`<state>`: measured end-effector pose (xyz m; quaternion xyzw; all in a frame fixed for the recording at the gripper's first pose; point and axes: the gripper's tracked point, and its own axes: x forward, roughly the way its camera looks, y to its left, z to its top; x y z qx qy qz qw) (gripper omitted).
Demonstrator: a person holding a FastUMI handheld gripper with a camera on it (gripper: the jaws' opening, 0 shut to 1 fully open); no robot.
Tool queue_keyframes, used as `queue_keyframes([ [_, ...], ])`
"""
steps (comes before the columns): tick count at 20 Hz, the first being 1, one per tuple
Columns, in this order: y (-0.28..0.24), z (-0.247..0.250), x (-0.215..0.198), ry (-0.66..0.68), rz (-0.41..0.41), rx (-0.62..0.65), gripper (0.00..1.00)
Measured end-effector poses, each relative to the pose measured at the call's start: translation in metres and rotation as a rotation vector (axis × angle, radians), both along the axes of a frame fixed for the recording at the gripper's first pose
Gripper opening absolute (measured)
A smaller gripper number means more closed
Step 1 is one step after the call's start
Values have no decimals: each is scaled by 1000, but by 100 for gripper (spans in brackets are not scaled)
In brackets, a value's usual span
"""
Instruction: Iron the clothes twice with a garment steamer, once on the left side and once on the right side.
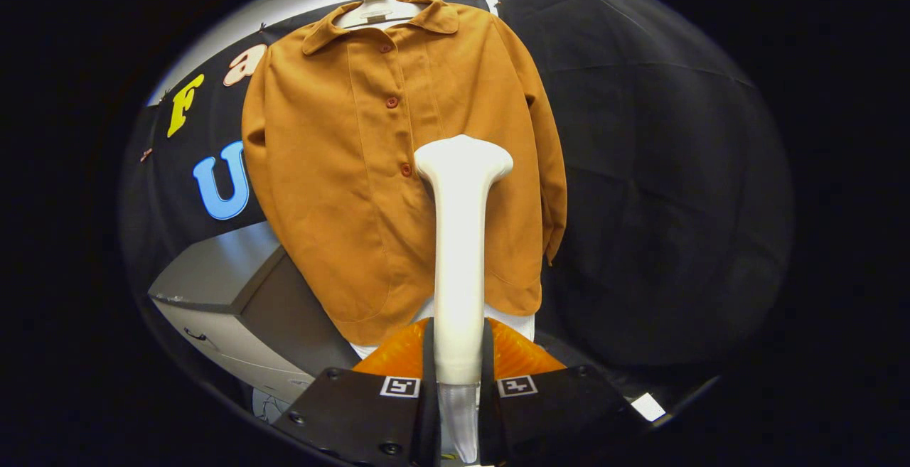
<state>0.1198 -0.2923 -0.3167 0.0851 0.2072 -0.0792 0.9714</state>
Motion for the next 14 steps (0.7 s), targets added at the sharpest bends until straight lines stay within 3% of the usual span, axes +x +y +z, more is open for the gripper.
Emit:
queue_keyframes([
  [8, 6, -10, -46, 39, -19, -21, 25],
  [14, 21, 28, -62, -22, -6, -39, 24],
])
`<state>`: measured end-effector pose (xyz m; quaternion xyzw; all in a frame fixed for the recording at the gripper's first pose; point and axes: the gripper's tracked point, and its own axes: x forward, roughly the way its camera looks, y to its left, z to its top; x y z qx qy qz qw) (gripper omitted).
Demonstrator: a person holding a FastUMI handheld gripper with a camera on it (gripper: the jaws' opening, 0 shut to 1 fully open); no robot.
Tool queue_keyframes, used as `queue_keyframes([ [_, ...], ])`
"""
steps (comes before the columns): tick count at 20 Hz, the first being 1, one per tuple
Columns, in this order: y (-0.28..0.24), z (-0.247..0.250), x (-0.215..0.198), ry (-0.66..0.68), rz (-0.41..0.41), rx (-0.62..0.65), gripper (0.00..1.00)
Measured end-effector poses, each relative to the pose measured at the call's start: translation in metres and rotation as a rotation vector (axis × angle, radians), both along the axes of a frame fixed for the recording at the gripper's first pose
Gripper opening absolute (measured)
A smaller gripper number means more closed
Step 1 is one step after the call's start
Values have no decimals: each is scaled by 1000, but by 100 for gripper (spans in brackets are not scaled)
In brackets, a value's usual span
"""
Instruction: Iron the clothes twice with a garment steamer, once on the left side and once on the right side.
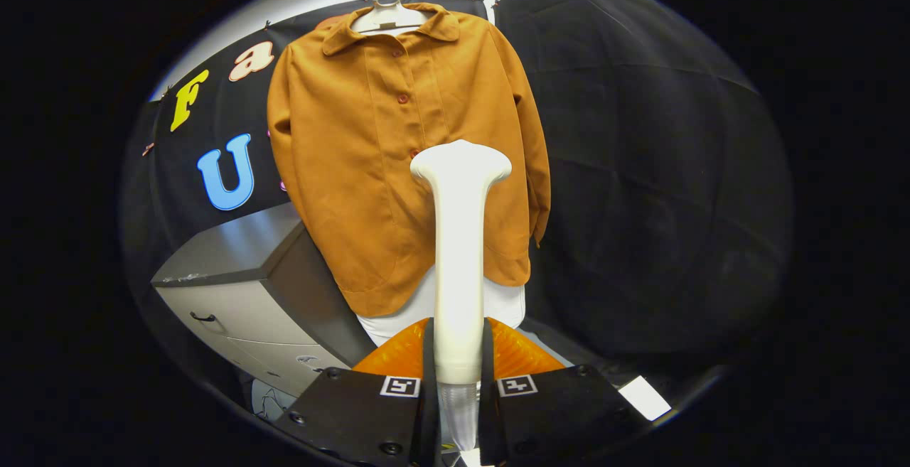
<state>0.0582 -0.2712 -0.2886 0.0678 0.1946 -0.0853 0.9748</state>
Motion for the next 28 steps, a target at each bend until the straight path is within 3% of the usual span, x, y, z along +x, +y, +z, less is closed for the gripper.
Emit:
queue_keyframes([
  [14, 79, 203, -2, -339, 89, -57, 24],
  [28, 190, 279, -23, -409, 171, -39, 24],
])
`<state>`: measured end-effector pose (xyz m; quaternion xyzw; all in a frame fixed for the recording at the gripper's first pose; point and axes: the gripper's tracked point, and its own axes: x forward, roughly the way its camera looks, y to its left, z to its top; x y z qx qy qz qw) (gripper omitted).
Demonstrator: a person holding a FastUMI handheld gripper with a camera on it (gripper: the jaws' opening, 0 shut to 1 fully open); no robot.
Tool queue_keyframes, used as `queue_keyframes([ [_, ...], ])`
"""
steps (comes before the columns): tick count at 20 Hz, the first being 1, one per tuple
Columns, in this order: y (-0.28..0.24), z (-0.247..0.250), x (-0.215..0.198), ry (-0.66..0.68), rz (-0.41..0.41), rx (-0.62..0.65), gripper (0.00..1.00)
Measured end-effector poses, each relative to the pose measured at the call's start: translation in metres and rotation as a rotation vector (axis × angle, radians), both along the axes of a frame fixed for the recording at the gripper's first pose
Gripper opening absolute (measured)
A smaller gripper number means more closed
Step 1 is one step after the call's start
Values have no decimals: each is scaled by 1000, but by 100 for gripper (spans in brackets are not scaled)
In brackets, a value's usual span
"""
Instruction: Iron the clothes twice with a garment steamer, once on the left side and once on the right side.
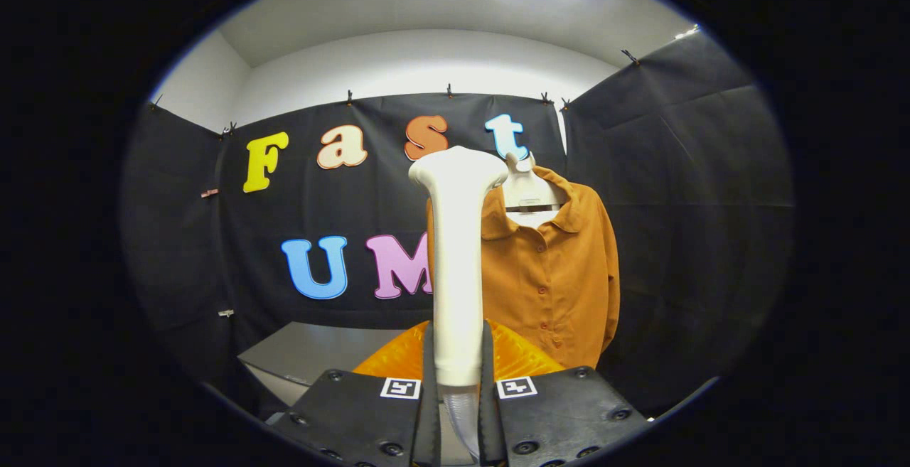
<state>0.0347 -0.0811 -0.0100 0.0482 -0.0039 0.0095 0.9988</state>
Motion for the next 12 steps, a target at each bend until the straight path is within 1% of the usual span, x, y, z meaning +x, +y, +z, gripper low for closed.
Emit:
queue_keyframes([
  [6, 60, 12, -17, -36, 48, -25, 24],
  [12, 98, 18, -31, -55, 90, -48, 24],
])
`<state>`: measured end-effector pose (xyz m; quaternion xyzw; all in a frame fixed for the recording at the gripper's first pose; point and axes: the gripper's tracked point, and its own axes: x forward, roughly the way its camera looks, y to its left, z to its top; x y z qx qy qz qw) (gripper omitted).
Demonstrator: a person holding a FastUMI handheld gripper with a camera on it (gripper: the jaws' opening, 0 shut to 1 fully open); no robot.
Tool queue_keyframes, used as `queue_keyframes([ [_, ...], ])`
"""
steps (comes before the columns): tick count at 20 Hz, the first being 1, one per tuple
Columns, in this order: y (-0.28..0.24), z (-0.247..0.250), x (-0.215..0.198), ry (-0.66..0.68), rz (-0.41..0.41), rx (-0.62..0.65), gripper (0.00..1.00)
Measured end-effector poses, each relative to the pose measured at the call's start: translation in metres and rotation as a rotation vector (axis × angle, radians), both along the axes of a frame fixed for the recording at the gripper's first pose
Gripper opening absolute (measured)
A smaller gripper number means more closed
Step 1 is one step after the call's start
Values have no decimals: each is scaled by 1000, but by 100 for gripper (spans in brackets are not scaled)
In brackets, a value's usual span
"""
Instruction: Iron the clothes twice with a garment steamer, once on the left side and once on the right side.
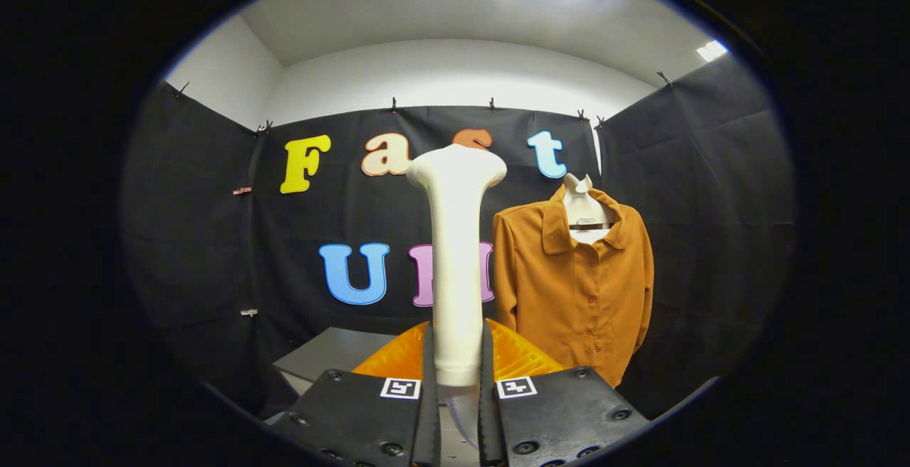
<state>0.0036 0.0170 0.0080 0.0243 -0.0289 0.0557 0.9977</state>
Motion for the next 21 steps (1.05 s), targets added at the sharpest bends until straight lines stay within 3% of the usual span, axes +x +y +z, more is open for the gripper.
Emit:
queue_keyframes([
  [21, -7, -10, 2, 0, -20, -19, 24],
])
